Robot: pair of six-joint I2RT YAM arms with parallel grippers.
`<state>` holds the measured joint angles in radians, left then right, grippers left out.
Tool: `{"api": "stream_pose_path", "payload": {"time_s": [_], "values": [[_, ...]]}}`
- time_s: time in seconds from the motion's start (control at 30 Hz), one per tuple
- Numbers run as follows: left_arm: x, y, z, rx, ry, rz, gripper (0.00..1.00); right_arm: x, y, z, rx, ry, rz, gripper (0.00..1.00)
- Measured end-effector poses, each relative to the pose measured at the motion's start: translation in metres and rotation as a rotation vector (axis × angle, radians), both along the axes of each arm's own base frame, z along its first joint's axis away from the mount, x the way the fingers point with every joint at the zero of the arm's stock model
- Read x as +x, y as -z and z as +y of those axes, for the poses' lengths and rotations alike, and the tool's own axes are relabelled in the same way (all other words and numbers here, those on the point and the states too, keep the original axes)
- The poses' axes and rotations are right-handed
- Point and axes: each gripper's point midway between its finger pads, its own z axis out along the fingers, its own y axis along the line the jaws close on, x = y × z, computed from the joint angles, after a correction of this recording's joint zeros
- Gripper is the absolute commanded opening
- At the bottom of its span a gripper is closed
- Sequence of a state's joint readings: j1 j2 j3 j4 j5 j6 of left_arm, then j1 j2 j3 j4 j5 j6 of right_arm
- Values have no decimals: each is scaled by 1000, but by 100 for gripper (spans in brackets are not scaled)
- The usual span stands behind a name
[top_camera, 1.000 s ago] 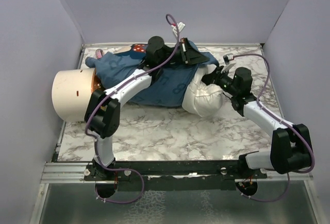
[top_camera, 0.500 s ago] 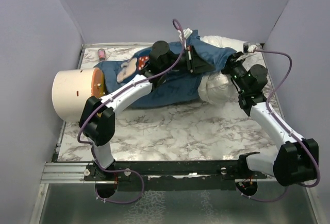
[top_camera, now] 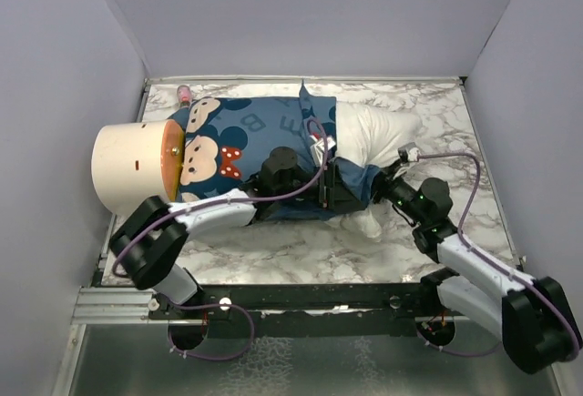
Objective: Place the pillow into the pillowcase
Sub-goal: Stuff the pillow into the pillowcase.
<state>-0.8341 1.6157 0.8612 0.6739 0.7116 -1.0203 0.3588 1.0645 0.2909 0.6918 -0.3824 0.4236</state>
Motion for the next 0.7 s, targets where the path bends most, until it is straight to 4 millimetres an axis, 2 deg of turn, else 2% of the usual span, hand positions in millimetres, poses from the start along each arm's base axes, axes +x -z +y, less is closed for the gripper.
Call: {"api": "stream_pose_path", "payload": {"time_s": [0.1, 0.2, 0.3, 0.37, 0.47, 0.6, 0.7], "values": [[-14, -29, 17, 21, -25, -102, 94, -21, -21, -3, 9, -17, -45, 58], [-20, -64, 44, 60, -81, -216, 95, -41, -36, -9, 16, -21, -68, 70], [-14, -105, 67, 93, -138, -335, 93, -58, -48, -16, 21, -16, -81, 74], [0, -131, 82, 128, -188, -402, 91, -64, -59, -19, 25, -14, -86, 76], [26, -148, 102, 202, -264, -458, 91, -62, -71, -22, 7, 10, -52, 79], [79, -146, 129, 293, -380, -458, 90, -53, -97, -28, -10, 68, -51, 83], [131, -131, 142, 350, -464, -407, 91, -42, -122, -35, -19, 129, -70, 84]]}}
